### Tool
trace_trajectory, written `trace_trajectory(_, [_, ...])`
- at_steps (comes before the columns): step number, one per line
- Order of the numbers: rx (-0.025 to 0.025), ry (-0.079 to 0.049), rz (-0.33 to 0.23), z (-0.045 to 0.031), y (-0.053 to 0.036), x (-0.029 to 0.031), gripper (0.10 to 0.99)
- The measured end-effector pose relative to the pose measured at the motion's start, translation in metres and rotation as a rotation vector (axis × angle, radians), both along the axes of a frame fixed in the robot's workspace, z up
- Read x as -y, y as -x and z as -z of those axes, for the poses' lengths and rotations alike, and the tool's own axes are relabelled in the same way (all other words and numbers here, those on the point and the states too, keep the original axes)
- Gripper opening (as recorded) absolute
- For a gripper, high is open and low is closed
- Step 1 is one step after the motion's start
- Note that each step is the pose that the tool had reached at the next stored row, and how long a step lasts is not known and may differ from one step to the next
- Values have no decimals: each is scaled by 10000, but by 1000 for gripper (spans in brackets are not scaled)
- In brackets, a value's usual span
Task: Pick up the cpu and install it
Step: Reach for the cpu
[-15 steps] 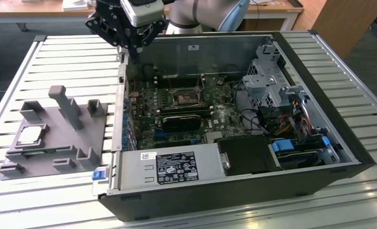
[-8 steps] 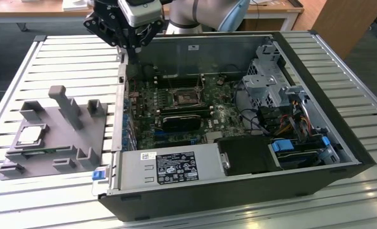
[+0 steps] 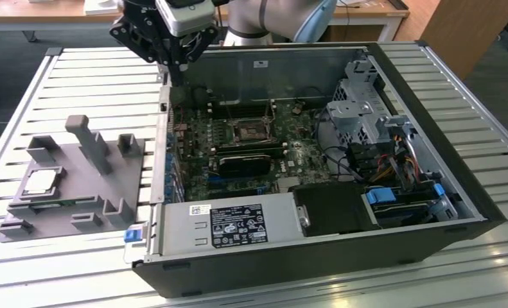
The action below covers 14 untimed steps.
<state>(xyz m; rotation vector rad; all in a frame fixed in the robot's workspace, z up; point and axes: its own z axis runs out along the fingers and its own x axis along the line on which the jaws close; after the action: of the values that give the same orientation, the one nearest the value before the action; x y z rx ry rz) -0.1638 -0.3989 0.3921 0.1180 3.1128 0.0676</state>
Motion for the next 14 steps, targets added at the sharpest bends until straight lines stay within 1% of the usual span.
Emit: trace_trajectory(14, [0, 0, 0, 0, 54, 0, 106])
